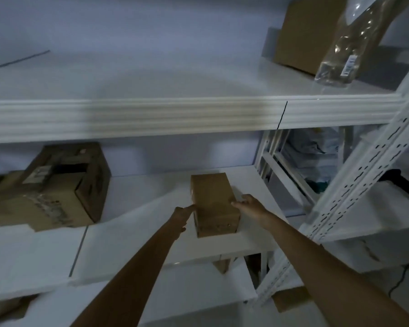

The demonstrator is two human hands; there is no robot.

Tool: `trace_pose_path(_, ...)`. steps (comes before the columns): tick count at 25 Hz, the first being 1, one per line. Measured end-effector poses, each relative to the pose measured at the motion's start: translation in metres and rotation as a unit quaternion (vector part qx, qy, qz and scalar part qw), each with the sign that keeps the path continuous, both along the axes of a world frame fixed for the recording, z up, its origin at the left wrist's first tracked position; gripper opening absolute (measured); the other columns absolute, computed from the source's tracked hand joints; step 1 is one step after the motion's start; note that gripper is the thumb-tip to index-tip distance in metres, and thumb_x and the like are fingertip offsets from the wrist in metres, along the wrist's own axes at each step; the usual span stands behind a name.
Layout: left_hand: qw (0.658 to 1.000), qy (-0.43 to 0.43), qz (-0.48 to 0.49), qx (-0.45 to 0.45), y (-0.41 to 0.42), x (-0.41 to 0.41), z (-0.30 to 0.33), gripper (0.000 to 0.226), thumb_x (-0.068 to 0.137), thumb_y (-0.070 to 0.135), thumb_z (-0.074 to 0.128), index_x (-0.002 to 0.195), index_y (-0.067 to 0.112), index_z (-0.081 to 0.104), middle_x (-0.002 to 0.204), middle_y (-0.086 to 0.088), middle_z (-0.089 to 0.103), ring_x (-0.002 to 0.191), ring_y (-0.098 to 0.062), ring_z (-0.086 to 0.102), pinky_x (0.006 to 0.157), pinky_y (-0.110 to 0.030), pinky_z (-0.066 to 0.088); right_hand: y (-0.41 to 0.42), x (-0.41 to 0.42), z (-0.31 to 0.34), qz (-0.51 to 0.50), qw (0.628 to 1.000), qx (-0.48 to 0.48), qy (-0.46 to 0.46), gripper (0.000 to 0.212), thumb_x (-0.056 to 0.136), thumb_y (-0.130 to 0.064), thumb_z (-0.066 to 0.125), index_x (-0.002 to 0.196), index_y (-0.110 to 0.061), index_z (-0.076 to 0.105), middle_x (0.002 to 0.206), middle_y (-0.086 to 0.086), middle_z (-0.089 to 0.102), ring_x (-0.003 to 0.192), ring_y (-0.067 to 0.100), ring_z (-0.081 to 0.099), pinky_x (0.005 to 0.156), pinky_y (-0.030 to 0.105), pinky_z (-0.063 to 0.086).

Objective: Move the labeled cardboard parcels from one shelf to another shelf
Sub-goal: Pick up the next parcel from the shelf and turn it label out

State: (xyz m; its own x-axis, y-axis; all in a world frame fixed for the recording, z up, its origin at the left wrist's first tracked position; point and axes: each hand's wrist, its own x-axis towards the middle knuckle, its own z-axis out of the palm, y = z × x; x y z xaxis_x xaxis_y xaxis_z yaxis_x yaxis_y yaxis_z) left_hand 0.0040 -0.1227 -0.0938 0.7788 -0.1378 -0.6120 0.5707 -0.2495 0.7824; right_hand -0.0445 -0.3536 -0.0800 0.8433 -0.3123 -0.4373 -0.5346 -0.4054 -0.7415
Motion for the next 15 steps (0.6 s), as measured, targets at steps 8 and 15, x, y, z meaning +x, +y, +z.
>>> trace_pose_path(8,0.997,0.024,0.042,-0.062,-0.016,-0.013,-0.019,0.067,0.09,0.046,0.063,0.147,0.019,0.042,0.143,-0.009,0.05,0.125,-0.03,0.051,0.099,-0.039,0.042,0.001,0.006,-0.039,0.031,0.995,0.095,0.018,0.062,0.095,-0.049,0.055,0.148,-0.019,0.042,0.147,0.005,0.052,0.127,0.027,0.054,0.105,0.042,0.047)
trace_pose_path(15,0.987,-0.014,0.089,-0.136,-0.003,-0.016,-0.004,0.052,0.086,0.044,0.069,0.133,0.031,0.05,0.135,-0.009,0.052,0.124,-0.04,0.052,0.102,-0.057,0.044,0.019,-0.011,-0.026,0.019,0.986,0.123,-0.107,0.039,0.089,-0.05,0.064,0.123,-0.032,0.058,0.115,-0.004,0.063,0.106,0.016,0.063,0.097,0.041,0.053)
